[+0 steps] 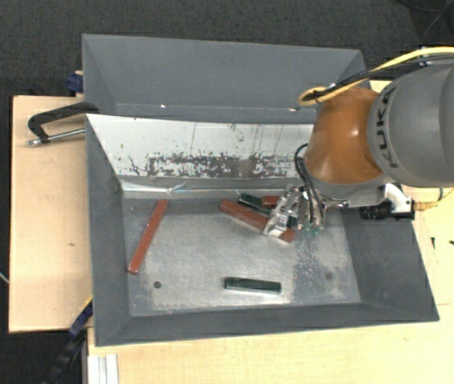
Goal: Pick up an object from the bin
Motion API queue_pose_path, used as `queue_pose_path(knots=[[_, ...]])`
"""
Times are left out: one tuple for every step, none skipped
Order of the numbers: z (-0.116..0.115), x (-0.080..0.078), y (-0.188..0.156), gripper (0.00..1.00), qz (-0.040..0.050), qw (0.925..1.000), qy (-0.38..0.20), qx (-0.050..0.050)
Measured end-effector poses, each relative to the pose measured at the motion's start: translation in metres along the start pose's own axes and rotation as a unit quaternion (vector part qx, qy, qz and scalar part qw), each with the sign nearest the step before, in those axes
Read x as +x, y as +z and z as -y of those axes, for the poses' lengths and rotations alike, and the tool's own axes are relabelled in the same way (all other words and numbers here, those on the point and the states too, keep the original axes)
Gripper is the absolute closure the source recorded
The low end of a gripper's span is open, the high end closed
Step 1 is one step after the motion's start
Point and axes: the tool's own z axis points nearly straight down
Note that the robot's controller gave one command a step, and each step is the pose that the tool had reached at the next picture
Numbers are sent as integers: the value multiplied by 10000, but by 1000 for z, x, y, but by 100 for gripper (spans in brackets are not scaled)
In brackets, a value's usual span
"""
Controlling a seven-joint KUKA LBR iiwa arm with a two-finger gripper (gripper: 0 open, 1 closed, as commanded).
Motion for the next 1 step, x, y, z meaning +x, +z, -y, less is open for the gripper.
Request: queue_pose_path(knots=[[2,2,-15,100,-29,10000,6,40]])
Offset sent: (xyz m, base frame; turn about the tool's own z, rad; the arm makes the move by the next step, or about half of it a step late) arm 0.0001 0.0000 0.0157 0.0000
